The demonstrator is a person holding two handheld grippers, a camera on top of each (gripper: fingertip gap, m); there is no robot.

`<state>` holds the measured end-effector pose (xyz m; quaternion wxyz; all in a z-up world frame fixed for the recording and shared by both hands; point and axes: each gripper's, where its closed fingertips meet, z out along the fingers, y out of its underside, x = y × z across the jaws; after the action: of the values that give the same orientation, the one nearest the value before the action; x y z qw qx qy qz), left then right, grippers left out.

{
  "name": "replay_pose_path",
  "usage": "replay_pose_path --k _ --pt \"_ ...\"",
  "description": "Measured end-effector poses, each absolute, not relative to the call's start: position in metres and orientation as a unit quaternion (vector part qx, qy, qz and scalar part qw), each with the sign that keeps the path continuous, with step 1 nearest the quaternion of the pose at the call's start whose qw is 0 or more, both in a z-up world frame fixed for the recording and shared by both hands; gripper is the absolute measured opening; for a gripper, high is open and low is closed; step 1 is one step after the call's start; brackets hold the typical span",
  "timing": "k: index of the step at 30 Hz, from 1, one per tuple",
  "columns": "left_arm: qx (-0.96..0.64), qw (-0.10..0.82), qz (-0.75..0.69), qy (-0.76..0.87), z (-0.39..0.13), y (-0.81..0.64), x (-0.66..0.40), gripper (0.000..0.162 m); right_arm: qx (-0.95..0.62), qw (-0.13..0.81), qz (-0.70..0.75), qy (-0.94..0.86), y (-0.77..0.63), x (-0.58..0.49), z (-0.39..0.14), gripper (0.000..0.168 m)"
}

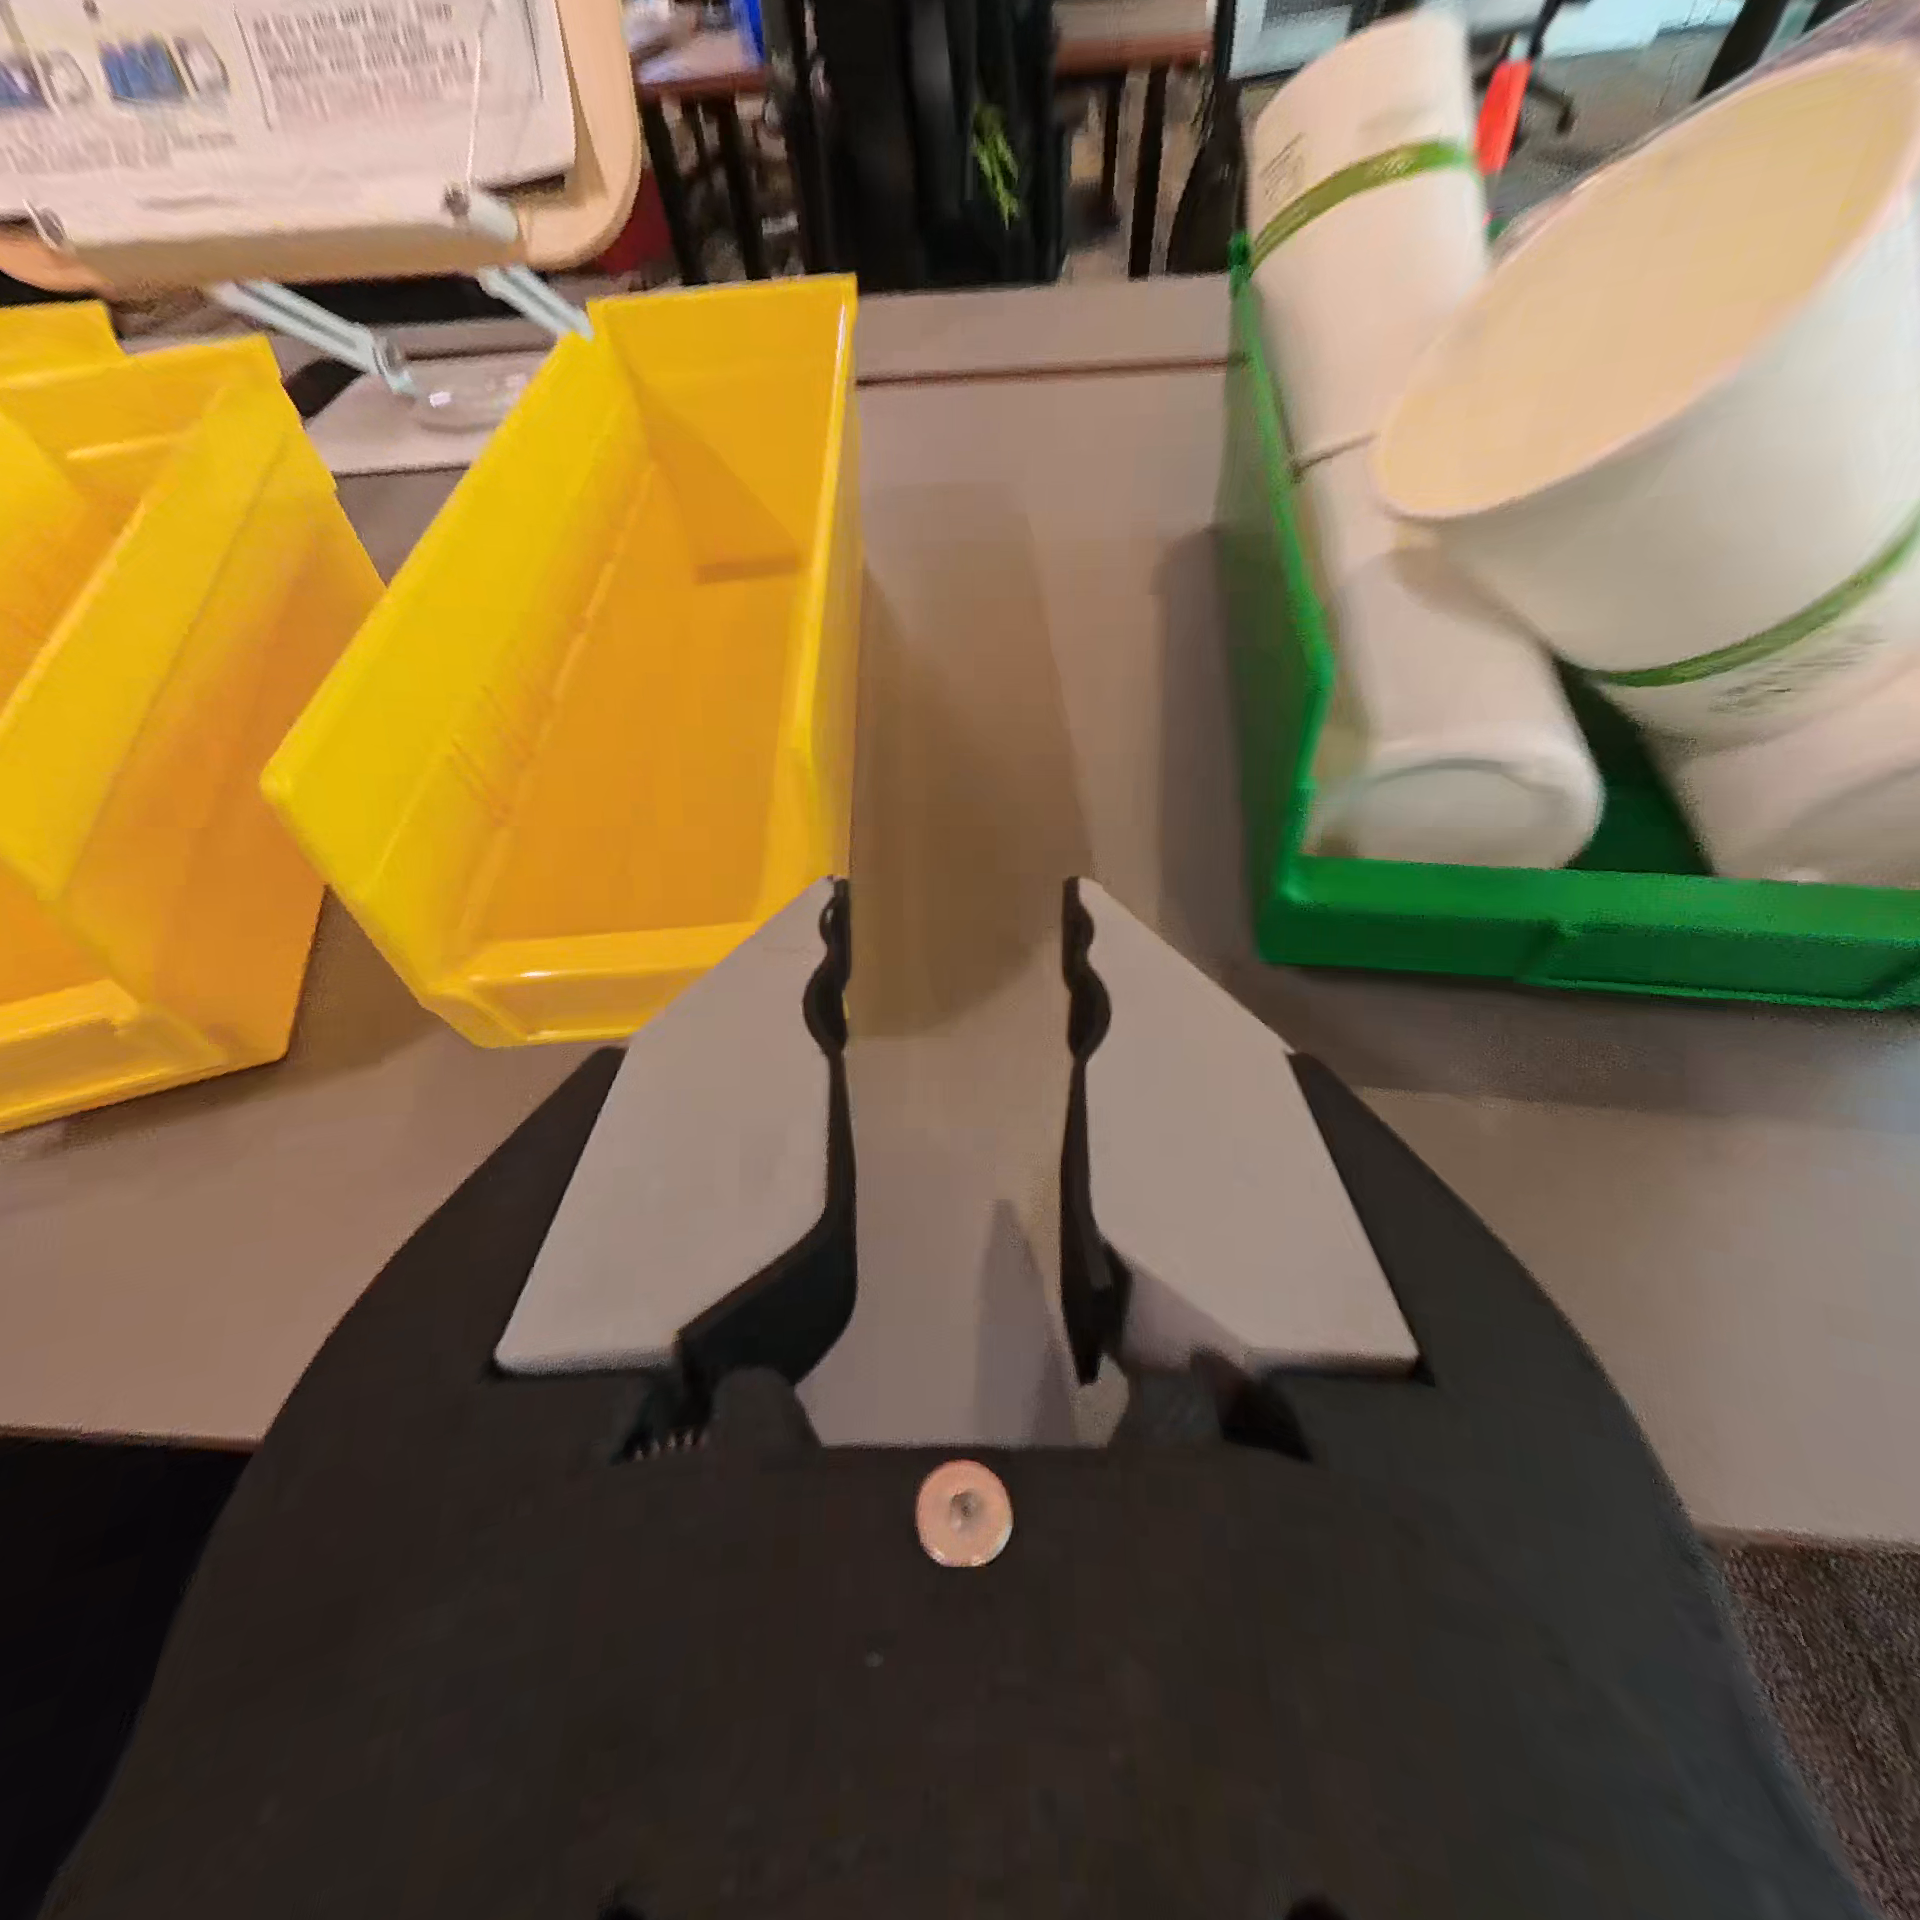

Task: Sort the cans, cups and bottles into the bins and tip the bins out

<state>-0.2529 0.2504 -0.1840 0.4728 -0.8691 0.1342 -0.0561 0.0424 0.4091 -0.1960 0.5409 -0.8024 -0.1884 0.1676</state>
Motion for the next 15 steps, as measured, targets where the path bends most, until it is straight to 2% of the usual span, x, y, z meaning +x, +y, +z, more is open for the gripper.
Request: replay_pose_path --k 2,4,7,9,12,15 --pt "-0.859 0.474 -0.112 0.156 -0.175 0.246 -0.215 0.074 -0.792 0.555 0.178 -0.183 0.400 0.057 -0.187 0.041" --pt "-0.860 0.481 -0.086 0.147 -0.178 0.263 -0.208 0.075 -0.787 0.558 0.189 -0.182 0.392 0.063 -0.182 0.042" --pt "-0.878 0.456 -0.058 0.130 -0.201 0.295 -0.207 0.074 -0.778 0.562 0.202 -0.194 0.379 0.061 -0.176 0.042" --pt "-0.897 0.420 -0.012 0.139 -0.223 0.308 -0.217 0.081 -0.778 0.563 0.188 -0.208 0.374 0.063 -0.175 0.042" --pt "-0.903 0.397 0.054 0.157 -0.230 0.317 -0.244 0.055 -0.778 0.569 0.143 -0.223 0.370 0.077 -0.174 0.042" --pt "-0.913 0.367 0.031 0.176 -0.233 0.324 -0.256 0.057 -0.776 0.581 0.119 -0.216 0.374 0.096 -0.170 0.044"
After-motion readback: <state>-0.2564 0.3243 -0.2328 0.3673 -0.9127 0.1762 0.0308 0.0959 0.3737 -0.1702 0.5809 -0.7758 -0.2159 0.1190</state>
